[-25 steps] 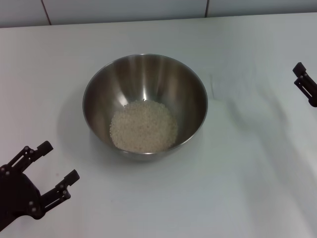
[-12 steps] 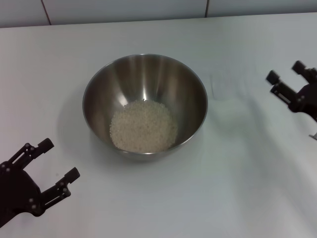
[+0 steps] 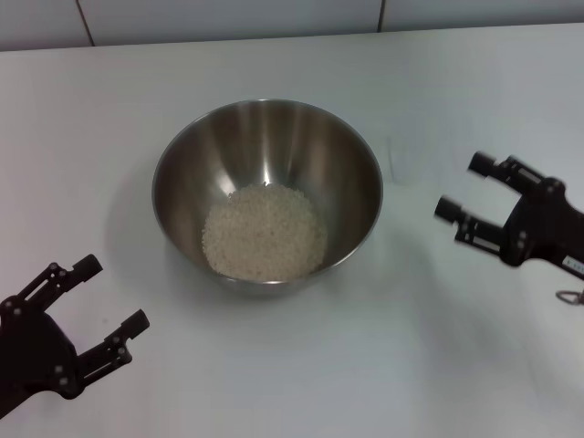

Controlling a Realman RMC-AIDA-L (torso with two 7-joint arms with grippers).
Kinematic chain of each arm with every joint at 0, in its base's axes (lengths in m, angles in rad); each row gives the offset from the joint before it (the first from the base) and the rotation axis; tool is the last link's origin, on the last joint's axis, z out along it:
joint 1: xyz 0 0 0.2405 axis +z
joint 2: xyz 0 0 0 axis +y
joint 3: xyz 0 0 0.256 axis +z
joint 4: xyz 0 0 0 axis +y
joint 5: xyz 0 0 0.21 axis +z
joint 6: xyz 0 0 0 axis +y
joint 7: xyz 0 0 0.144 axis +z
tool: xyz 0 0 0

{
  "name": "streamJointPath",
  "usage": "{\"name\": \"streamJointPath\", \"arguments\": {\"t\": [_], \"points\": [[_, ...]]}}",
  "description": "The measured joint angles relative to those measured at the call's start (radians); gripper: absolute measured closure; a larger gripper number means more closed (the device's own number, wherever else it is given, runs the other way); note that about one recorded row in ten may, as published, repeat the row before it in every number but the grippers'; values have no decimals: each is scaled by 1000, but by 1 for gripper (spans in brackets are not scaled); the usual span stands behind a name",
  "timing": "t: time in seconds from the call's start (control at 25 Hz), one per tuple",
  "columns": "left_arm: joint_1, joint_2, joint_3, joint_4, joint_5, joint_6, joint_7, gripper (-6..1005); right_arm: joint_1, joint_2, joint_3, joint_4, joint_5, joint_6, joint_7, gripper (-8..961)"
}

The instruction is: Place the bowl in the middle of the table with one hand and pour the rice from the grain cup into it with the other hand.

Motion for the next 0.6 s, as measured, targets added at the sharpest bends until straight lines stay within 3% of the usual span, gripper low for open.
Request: {"name": "streamJointPath", "arguments": {"t": [0.4, 0.6], "points": [[-15, 11, 19, 3, 0, 4, -22, 157, 46, -17, -219, -57, -14, -28, 73, 136], [-21, 11, 22, 3, 9, 4, -26, 157, 67, -21, -260, -65, -32, -35, 97, 136]]}}
